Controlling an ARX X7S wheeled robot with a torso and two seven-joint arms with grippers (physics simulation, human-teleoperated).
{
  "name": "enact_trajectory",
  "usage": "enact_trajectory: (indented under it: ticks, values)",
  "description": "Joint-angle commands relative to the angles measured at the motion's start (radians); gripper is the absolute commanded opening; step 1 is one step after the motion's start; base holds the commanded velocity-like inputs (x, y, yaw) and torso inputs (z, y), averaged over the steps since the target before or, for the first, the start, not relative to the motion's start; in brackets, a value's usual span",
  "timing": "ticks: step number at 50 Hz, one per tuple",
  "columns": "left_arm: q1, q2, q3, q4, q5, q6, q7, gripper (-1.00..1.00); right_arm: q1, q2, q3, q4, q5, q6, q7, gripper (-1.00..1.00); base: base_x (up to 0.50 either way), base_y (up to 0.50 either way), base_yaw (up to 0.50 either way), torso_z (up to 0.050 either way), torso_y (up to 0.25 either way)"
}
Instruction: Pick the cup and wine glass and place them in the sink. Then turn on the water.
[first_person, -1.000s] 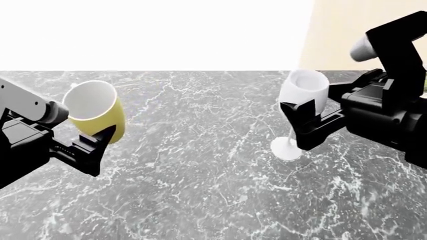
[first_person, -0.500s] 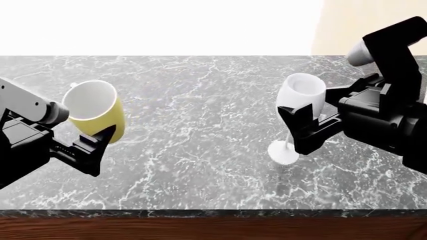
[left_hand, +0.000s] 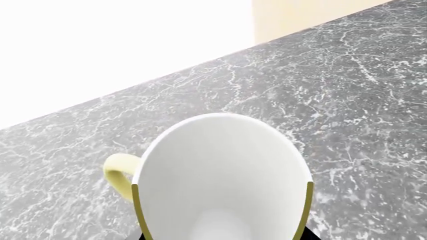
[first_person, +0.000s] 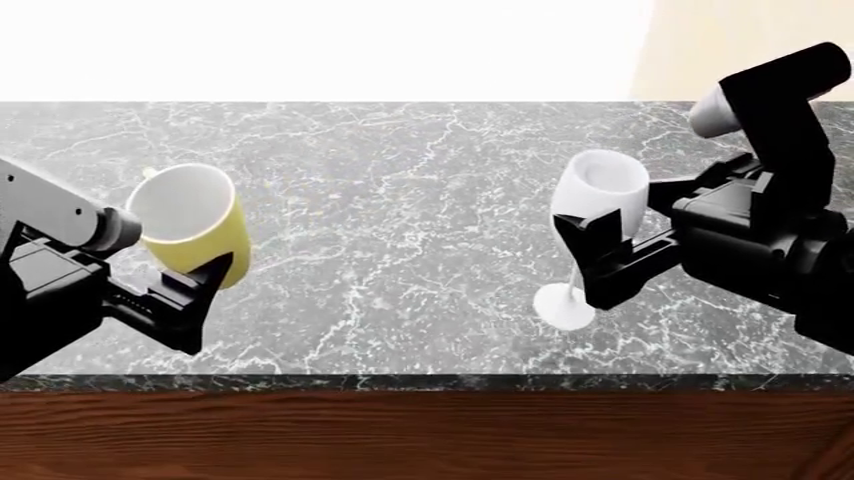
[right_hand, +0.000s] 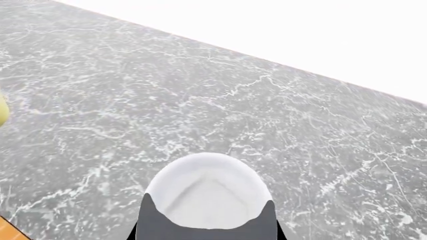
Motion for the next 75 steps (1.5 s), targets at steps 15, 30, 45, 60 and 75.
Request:
enact_trajectory:
  ticks: [15,30,45,60,75]
  values:
    - [-0.004,0.005,0.024,-0.008,0.003,0.012,-0.011,-1.00,-0.041,0.019,0.006,-0.015,-0.020,-0.029,-0.018,-1.00,-0.14,0.00,-0.35,0.000,0.000]
    - [0.015,0.011,0.006,-0.013,-0.023,0.023,-0.016,-1.00,-0.047,0.023,0.003,-0.023,-0.017,-0.043,-0.016,-1.00,-0.20,0.02,-0.50,0.001,0.000]
    - [0.015,0.019,0.005,-0.013,-0.029,0.034,-0.030,-1.00,-0.073,0.042,0.011,-0.041,-0.023,-0.062,-0.026,-1.00,-0.20,0.04,-0.50,0.000,0.000]
    - [-0.004,0.041,0.023,-0.029,-0.021,0.047,-0.035,-1.00,-0.094,0.047,0.008,-0.042,-0.040,-0.074,-0.041,-1.00,-0.19,0.06,-0.49,0.001,0.000]
    - [0.017,0.038,0.022,-0.030,-0.012,0.067,-0.024,-1.00,-0.087,0.030,-0.010,-0.035,-0.067,-0.079,-0.047,-1.00,-0.19,0.08,-0.49,0.000,0.000]
